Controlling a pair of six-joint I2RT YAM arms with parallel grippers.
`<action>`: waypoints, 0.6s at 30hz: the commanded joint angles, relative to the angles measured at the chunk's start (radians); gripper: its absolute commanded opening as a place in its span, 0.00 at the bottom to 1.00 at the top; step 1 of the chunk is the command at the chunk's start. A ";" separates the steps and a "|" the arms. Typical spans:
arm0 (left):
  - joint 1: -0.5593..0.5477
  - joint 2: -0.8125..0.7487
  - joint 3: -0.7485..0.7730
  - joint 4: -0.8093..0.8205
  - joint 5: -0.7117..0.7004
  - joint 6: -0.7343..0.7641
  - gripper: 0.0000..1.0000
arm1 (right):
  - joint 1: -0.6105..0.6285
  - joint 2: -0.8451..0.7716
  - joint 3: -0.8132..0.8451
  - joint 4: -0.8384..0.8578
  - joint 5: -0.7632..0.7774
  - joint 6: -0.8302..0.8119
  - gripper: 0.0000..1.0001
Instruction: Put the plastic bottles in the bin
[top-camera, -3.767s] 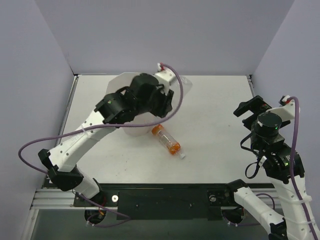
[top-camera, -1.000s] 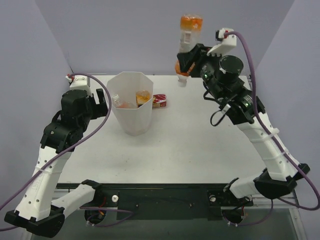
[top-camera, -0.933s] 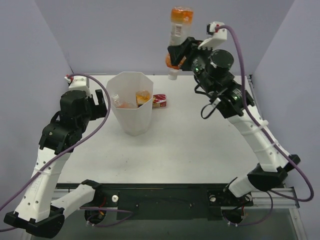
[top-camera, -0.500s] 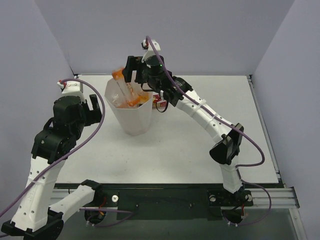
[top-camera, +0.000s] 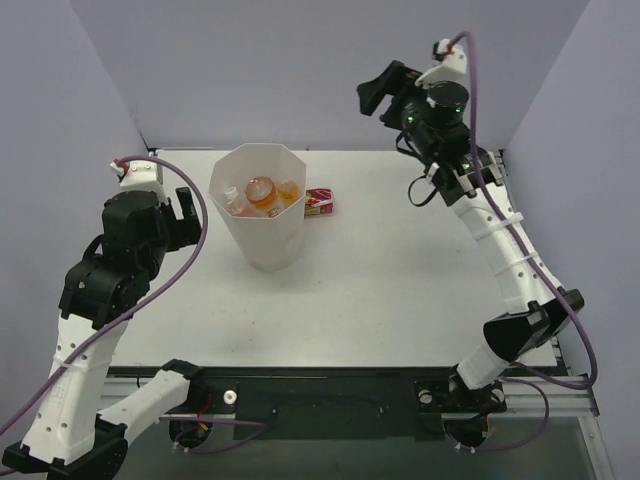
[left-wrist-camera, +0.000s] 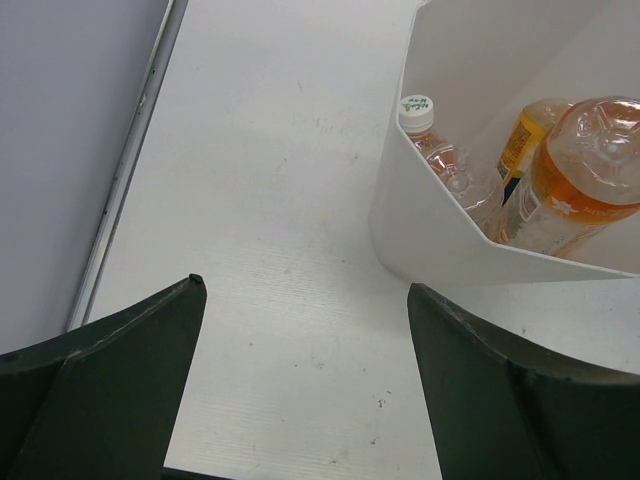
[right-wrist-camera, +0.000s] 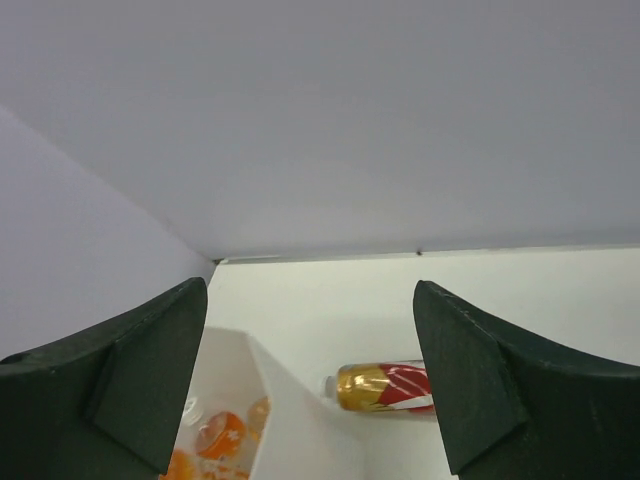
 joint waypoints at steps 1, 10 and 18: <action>0.007 0.008 0.049 0.018 -0.020 0.004 0.93 | -0.175 -0.012 -0.157 0.104 -0.166 0.092 0.78; 0.007 -0.047 0.006 0.085 -0.093 -0.017 0.93 | -0.328 0.336 -0.098 0.108 -0.652 0.065 0.80; 0.010 -0.026 0.020 0.062 -0.138 -0.006 0.95 | -0.213 0.446 -0.020 -0.215 -0.386 -0.435 0.93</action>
